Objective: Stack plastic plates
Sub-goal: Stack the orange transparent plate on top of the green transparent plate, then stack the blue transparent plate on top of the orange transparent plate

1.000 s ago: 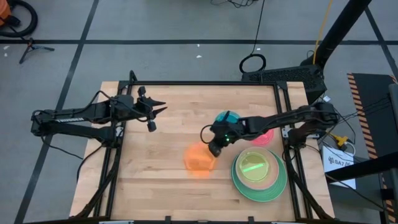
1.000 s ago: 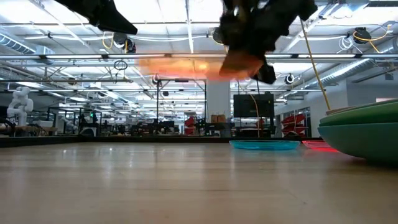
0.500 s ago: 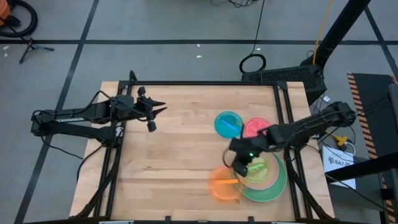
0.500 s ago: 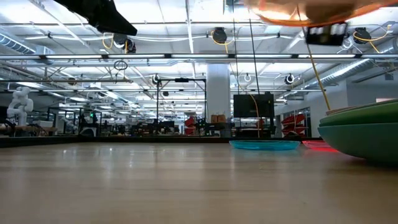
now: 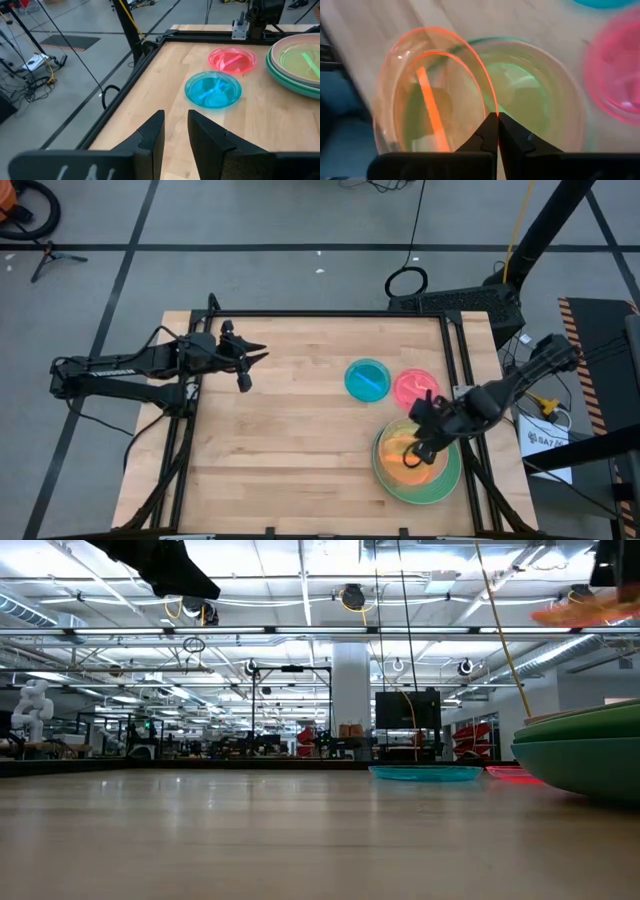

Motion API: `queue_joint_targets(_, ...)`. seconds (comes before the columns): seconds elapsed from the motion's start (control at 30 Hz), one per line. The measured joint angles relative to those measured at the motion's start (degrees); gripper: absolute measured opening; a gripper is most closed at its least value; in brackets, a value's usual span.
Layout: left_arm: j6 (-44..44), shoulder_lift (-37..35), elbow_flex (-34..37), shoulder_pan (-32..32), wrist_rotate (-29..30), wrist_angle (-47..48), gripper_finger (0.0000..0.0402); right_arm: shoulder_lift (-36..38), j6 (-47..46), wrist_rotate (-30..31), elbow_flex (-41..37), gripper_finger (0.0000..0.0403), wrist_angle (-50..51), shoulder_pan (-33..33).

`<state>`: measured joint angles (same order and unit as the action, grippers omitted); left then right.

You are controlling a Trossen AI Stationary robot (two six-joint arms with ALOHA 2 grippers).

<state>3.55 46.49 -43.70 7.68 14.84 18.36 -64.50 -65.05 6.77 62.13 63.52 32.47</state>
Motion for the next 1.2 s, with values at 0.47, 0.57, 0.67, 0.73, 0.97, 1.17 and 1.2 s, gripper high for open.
queue_joint_targets(0.47,-1.3,0.0,0.0,-1.5,0.0,-1.3,0.0093,0.9,-5.6,6.2,-4.2,0.0005,7.5,2.9)
queue_joint_targets(0.57,-1.3,0.0,0.0,-2.2,0.0,-2.1,0.0093,0.9,-6.4,6.5,-6.6,0.0025,6.6,2.9)
queue_joint_targets(0.67,-1.4,0.0,0.0,-2.5,0.0,-2.2,0.0093,0.8,-7.2,6.5,-7.9,0.0053,5.8,2.9)
queue_joint_targets(0.73,-1.9,0.0,0.0,-2.6,0.0,-2.3,0.0093,0.9,-7.4,6.6,-8.1,0.0074,5.8,2.9)
queue_joint_targets(0.97,-4.3,0.9,0.0,-2.6,0.0,-4.1,0.0093,1.1,-7.8,13.1,-8.1,0.0130,5.1,2.9)
queue_joint_targets(1.17,-5.2,6.2,0.0,-2.6,0.0,-8.9,0.0093,1.0,4.1,30.3,-8.2,0.0141,-2.7,2.9)
queue_joint_targets(1.2,-5.2,7.6,0.0,-2.6,0.0,-10.1,0.0093,1.0,6.9,33.1,-8.2,0.0141,-4.4,2.9)
